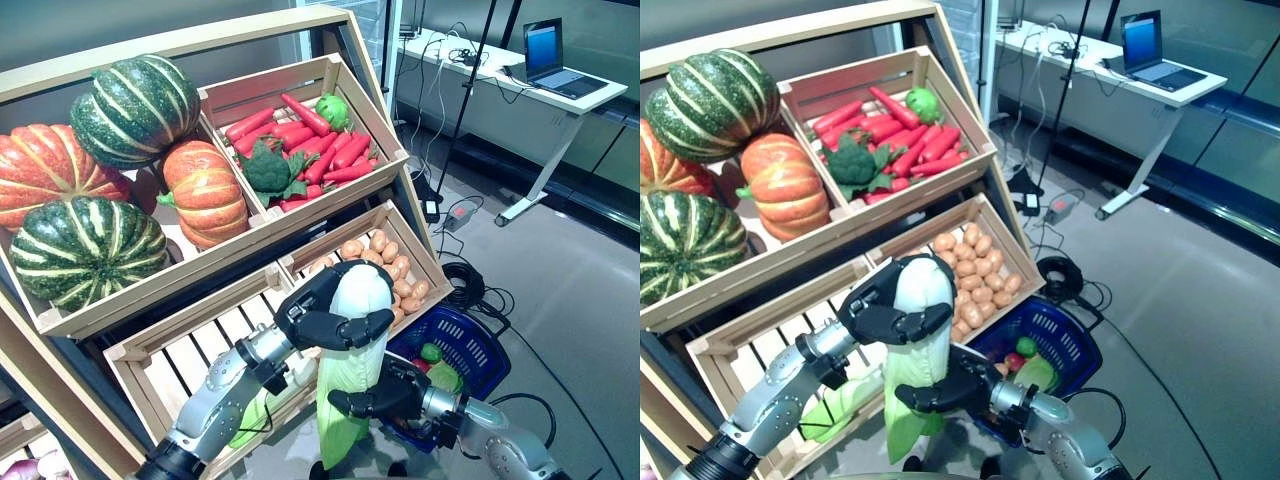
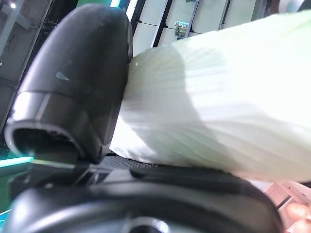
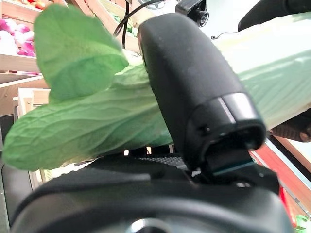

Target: Put vegetables into the basket

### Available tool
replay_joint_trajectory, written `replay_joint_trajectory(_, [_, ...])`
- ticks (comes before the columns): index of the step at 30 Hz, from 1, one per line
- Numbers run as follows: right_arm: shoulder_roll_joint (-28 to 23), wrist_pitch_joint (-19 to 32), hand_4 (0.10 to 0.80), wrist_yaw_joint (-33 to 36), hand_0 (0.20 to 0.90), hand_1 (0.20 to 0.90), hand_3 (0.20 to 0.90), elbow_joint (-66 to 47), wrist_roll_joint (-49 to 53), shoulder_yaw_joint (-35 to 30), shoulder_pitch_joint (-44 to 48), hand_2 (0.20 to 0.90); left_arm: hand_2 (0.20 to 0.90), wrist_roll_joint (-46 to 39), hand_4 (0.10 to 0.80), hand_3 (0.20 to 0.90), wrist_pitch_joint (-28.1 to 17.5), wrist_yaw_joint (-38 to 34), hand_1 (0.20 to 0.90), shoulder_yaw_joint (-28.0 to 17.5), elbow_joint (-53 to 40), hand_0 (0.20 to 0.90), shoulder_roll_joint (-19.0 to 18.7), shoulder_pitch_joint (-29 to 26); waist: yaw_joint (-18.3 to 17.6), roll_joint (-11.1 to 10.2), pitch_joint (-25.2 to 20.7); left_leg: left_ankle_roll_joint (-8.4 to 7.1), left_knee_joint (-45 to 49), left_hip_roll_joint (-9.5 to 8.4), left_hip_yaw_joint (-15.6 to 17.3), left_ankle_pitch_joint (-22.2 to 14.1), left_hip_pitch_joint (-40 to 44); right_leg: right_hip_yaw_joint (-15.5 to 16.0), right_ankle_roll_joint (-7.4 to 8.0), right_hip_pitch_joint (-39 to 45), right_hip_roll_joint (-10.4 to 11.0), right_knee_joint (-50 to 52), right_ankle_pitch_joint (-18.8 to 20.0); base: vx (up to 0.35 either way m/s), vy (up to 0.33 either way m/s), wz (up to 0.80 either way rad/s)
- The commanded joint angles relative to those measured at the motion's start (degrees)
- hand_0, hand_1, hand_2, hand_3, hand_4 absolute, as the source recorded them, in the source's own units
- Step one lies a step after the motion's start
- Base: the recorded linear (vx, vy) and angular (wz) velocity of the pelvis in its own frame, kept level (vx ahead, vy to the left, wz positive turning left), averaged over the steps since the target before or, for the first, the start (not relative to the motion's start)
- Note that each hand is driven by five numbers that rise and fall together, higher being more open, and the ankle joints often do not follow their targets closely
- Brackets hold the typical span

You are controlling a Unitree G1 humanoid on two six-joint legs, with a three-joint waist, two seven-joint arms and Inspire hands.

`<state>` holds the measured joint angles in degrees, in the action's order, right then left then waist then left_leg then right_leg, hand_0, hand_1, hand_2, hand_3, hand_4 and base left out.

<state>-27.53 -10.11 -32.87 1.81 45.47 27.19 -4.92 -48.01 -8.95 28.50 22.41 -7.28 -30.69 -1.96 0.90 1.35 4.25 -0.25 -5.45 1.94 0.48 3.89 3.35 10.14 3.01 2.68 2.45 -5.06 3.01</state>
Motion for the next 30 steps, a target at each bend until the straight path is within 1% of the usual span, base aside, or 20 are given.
replay_joint_trajectory(1, [2.7,3.5,0.4,1.6,0.3,0.3,0.3,-5.1,6.0,-1.8,0.7,0.3,0.345,0.6,0.43,0.345,-5.8,1.0,0.345,-1.1,-9.0,0.345,1.0,-3.5,0.2,-2.0,-4.8,-1.1,0.5,-0.11,1.6,-3.0,-0.3,-0.5,3.49,1.7,5.2,0.1,1.0,0.0,0.0,0.0])
replay_joint_trajectory(2, [2.5,3.7,0.4,2.1,0.3,0.3,0.3,-5.1,6.1,-2.2,0.5,0.3,0.469,1.1,0.513,0.469,-5.8,0.2,0.469,-1.6,-9.0,0.469,0.8,-3.4,0.2,-2.0,-4.8,-1.11,0.5,-0.11,1.6,-3.0,-0.4,-0.5,3.47,1.7,5.2,0.1,1.0,0.0,0.0,0.0])
replay_joint_trajectory(3, [2.5,3.9,0.4,2.6,0.3,0.3,0.3,-5.1,6.2,-2.5,0.4,0.3,0.825,1.6,0.75,0.825,-5.9,-0.5,0.825,-2.0,-8.9,0.825,0.6,-3.2,0.1,-2.0,-4.7,-1.1,0.5,-0.1,1.6,-3.0,-0.4,-0.5,3.45,1.7,5.2,0.1,1.0,0.0,0.0,0.0])
replay_joint_trajectory(4, [2.1,4.3,0.4,4.0,0.3,0.3,0.3,-5.2,6.4,-3.5,-0.1,0.3,0.9,3.5,0.8,0.9,-6.7,-2.3,0.9,-3.2,-8.6,0.9,-0.1,-2.6,0.1,-1.9,-4.7,-1.09,0.5,-0.1,1.7,-2.9,-0.4,-0.5,3.43,1.6,5.1,0.1,1.0,0.0,0.0,0.0])
replay_joint_trajectory(7, [1.7,5.8,0.4,6.4,0.3,0.3,0.3,-5.3,6.1,-6.5,-1.7,0.3,0.9,6.5,0.8,0.9,-7.5,-7.3,0.9,-6.8,-8.2,0.9,-1.3,-0.9,0.0,-2.0,-4.4,-1.07,0.5,-0.08,1.8,-2.8,-0.4,-0.4,3.3,1.7,5.0,0.1,1.0,0.0,0.0,0.0])
replay_joint_trajectory(11, [1.3,8.4,0.4,10.3,0.3,0.3,0.3,-5.8,6.3,-11.7,-4.5,0.3,0.9,9.6,0.8,0.9,-5.7,-13.7,0.9,-12.5,-7.2,0.9,-1.5,2.5,-0.1,-2.1,-4.0,-1.07,0.5,-0.01,1.8,-2.7,-0.6,-0.2,3.1,1.4,4.9,0.1,0.9,0.0,0.0,0.0])
replay_joint_trajectory(12, [1.4,9.6,0.4,12.3,0.3,0.3,0.3,-6.1,5.9,-14.3,-5.8,0.3,0.9,10.7,0.8,0.9,-4.4,-16.4,0.9,-15.1,-6.1,0.9,-0.7,4.3,-0.1,-2.2,-3.7,-1.01,0.5,-0.04,1.8,-2.7,-0.8,-0.3,3.0,1.2,4.8,0.1,0.9,0.0,0.0,0.0])
replay_joint_trajectory(13, [1.4,9.8,0.4,12.9,0.3,0.3,0.3,-6.2,5.9,-15.1,-6.1,0.3,0.9,11.2,0.8,0.9,-4.0,-17.0,0.9,-15.8,-5.8,0.9,-0.4,4.8,-0.2,-2.2,-3.6,-1.0,0.5,-0.05,1.8,-2.7,-0.8,-0.3,2.97,1.2,4.8,0.1,0.9,0.0,0.0,0.0])
replay_joint_trajectory(16, [2.7,13.3,0.4,17.9,0.3,0.3,0.3,-5.9,6.0,-18.9,-7.4,0.3,0.9,12.5,0.8,0.9,-1.9,-21.7,0.9,-18.8,-3.1,0.9,1.8,7.4,-0.3,-2.1,-2.6,-0.92,0.5,-0.06,1.9,-2.5,-1.4,-0.5,2.74,0.6,4.5,0.1,0.9,-0.025,-0.019,-0.01])
replay_joint_trajectory(17, [3.3,14.6,0.4,20.4,0.3,0.3,0.3,-5.6,5.7,-20.6,-7.5,0.3,0.9,11.1,0.8,0.9,-0.8,-22.4,0.9,-19.9,-1.7,0.9,2.9,7.9,-0.4,-2.0,-1.9,-0.87,0.5,-0.09,1.9,-2.3,-1.8,-0.6,2.58,0.1,4.3,0.2,0.8,-0.068,-0.03,0.0])
replay_joint_trajectory(20, [4.3,18.8,0.4,25.4,0.3,0.3,0.3,-4.0,5.2,-23.3,-4.9,0.3,0.9,10.2,0.8,0.9,-0.7,-25.3,0.9,-20.5,0.5,0.9,5.0,7.5,-0.5,-1.5,0.4,-0.73,0.5,-0.08,1.7,-1.8,-4.2,-0.9,2.09,-3.0,4.0,1.6,0.3,-0.189,-0.012,-0.03])
replay_joint_trajectory(21, [4.4,20.4,0.4,26.8,0.3,0.3,0.3,-3.6,5.2,-23.9,-3.5,0.3,0.9,9.4,0.8,0.9,-0.9,-26.4,0.9,-20.3,1.1,0.9,5.1,6.7,-0.6,-1.3,1.5,-0.67,0.9,-0.11,1.7,-1.6,-5.3,-1.0,1.93,-4.3,3.9,2.2,0.2,-0.386,-0.015,-0.03])
replay_joint_trajectory(22, [4.6,22.5,0.4,29.5,0.3,0.3,0.3,-2.7,5.1,-24.9,-0.7,0.3,0.9,8.6,0.8,0.9,-1.5,-28.6,0.9,-19.9,2.2,0.9,5.4,4.9,-0.7,-1.0,4.0,-0.68,1.5,-0.17,1.5,-1.2,-7.2,-1.1,1.65,-6.3,3.8,3.3,0.1,-0.342,-0.022,-0.03])
replay_joint_trajectory(23, [4.5,23.5,0.4,30.3,0.3,0.3,0.3,-2.3,5.3,-25.3,0.4,0.3,0.9,8.7,0.8,0.9,-2.1,-29.4,0.9,-19.8,2.7,0.9,5.4,4.3,-0.8,-1.0,4.9,-0.67,1.9,-0.25,1.4,-1.1,-7.9,-1.3,1.54,-6.9,3.6,3.7,0.0,-0.386,-0.028,-0.12])
replay_joint_trajectory(24, [4.4,25.1,0.4,32.5,0.3,0.3,0.3,-1.6,5.9,-25.8,2.8,0.3,0.9,8.8,0.8,0.9,-3.3,-31.4,0.9,-19.1,3.6,0.9,5.6,2.7,-0.9,-0.8,7.0,-0.67,3.0,-0.39,1.1,-0.9,-9.6,-1.6,1.28,-8.4,3.5,4.7,0.0,-0.25,-0.018,-0.15])
replay_joint_trajectory(25, [4.4,25.4,0.4,33.0,0.3,0.3,0.3,-1.3,6.1,-26.0,3.7,0.3,0.9,8.7,0.8,0.9,-3.5,-32.0,0.9,-19.0,3.8,0.9,5.7,2.0,-1.0,-0.8,7.6,-0.69,3.4,-0.44,1.1,-0.9,-10.3,-1.6,1.21,-9.0,3.5,5.0,0.0,-0.366,-0.038,-0.16])
replay_joint_trajectory(26, [4.8,28.1,0.4,37.4,0.3,0.3,0.3,0.6,6.6,-27.2,7.5,0.3,0.9,8.8,0.8,0.9,-4.0,-34.8,0.9,-18.2,5.1,0.9,6.3,-1.2,-1.1,-0.6,10.5,-0.75,5.0,-0.75,0.7,-0.5,-12.8,-1.8,0.88,-10.9,3.2,6.2,0.1,-0.334,-0.061,-0.07])
replay_joint_trajectory(27, [5.4,29.8,0.4,41.0,0.3,0.3,0.3,2.3,7.0,-28.5,9.5,0.3,0.9,10.7,0.8,0.9,-5.3,-37.1,0.9,-17.5,6.2,0.9,6.6,-3.2,-1.4,-0.4,12.7,-0.84,6.4,-0.73,0.6,-0.3,-14.6,-1.8,0.63,-12.6,2.9,7.7,-0.1,-0.335,-0.07,-0.01])
replay_joint_trajectory(29, [5.5,30.6,0.4,43.7,0.3,0.3,0.3,2.5,6.9,-29.3,10.3,0.3,0.9,11.7,0.8,0.9,-5.7,-38.7,0.9,-17.1,6.3,0.9,6.5,-4.1,-1.4,-0.4,14.2,-0.94,8.0,-0.87,0.4,-0.3,-16.4,-1.8,0.4,-14.0,2.8,8.9,-0.2,-0.179,-0.058,-0.02])
replay_joint_trajectory(30, [5.6,31.8,0.4,46.7,0.3,0.3,0.3,2.6,6.8,-30.0,11.0,0.3,0.9,12.3,0.8,0.9,-5.7,-39.8,0.9,-16.7,5.8,0.9,6.4,-4.7,-1.3,-0.3,15.5,-1.04,9.2,-1.11,0.2,-0.2,-18.0,-1.8,0.25,-15.2,2.7,9.7,-0.3,-0.244,-0.087,-0.09])
